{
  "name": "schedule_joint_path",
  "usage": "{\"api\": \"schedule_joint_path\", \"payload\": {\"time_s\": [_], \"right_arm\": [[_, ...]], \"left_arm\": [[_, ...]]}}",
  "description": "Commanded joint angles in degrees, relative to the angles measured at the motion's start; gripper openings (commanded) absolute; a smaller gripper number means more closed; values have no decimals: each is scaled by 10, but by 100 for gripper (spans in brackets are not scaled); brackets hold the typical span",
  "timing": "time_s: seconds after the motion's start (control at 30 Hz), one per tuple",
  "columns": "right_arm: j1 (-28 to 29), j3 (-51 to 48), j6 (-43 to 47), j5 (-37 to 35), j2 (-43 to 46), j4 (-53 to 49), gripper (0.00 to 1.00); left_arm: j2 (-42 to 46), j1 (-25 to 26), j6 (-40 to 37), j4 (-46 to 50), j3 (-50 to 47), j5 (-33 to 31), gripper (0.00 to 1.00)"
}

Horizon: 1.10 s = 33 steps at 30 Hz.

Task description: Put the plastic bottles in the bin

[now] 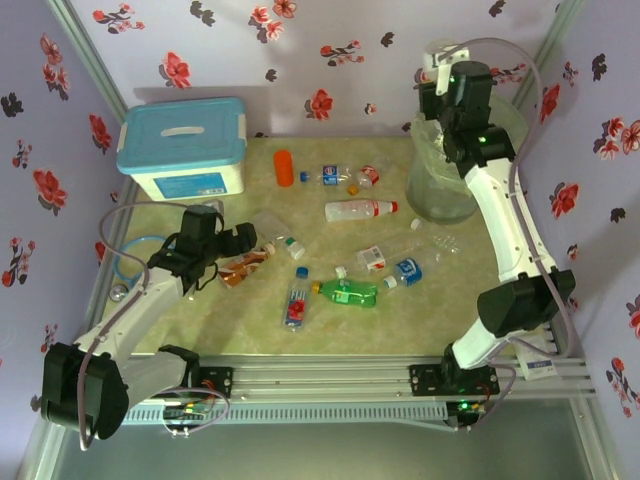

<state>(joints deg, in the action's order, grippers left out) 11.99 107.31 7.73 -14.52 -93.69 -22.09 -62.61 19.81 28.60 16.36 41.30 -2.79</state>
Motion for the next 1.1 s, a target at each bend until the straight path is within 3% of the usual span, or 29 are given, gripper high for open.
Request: {"api": "schedule_joint_path", "payload": {"time_s": [0.0,0.2,0.4,0.57,0.83,1.07], "right_arm": [[-22,0,-60,-25,-26,54,45],[-60,-13,-118,-19,-53,56,45],[-65,-10,-140,3,-64,-32,48],[-85,21,-193,68,-93,-127,50],[-116,66,-249,96,-139,-219,52],[-120,60,-253,121,-149,-248,61]], "left_arm": [[-10,-6,-3,-5,0,-3,95],[-28,-7,-2,-8,5,-2,95],[-42,-7,-1,-9,8,-1,95],[-52,-7,1,-14,10,2,95],[-48,-7,2,-10,8,4,95],[-45,-7,3,-9,7,3,94]]}}
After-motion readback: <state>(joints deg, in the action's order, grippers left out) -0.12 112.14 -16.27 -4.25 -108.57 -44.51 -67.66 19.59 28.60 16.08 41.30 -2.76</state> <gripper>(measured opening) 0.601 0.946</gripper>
